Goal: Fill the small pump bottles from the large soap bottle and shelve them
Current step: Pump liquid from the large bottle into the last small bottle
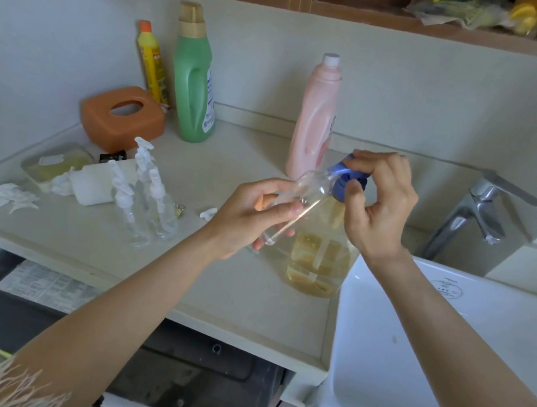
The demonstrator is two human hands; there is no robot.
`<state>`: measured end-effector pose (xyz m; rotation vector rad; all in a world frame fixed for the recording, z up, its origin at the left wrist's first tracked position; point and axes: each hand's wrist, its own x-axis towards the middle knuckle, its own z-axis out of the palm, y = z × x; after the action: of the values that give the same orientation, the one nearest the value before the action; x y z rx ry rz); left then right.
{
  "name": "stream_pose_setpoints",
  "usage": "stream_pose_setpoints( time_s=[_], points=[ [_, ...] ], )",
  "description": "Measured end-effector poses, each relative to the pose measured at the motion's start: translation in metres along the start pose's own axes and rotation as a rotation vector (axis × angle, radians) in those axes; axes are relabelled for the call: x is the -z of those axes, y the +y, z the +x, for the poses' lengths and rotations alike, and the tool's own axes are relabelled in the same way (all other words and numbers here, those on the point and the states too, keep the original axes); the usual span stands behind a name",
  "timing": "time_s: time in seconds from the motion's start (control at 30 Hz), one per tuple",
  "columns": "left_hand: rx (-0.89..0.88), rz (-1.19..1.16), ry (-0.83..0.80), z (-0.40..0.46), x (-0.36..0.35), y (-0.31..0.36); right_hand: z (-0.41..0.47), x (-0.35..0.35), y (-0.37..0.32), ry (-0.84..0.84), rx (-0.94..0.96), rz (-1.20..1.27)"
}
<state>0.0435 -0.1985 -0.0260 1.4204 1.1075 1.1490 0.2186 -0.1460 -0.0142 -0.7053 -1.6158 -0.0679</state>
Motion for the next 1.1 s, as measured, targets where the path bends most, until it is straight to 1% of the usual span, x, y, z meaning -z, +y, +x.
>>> stream_pose_setpoints(
  time_s=[0.3,0.5,0.77,0.9,1.0,1.1],
  points=[
    [0.007,0.023,-0.007,-0.002,-0.002,0.002,-0.001,0.000,-0.003,-0.001,-0.020,-0.015],
    [-0.009,0.014,-0.008,-0.004,-0.005,0.011,0.003,0.005,-0.003,-0.075,0.068,-0.021],
    [-0.025,0.018,0.011,-0.003,-0.004,0.013,0.000,0.006,0.000,-0.113,0.094,0.003],
    [-0.004,-0.021,0.050,0.002,-0.004,0.010,-0.005,0.004,0.000,-0.075,0.085,0.024],
    [0.002,-0.001,0.027,0.004,-0.001,0.004,-0.001,0.001,0.001,-0.012,0.046,0.043],
    [0.010,0.009,0.005,0.003,0.000,0.000,-0.001,0.000,0.003,0.006,0.021,0.035]
  ],
)
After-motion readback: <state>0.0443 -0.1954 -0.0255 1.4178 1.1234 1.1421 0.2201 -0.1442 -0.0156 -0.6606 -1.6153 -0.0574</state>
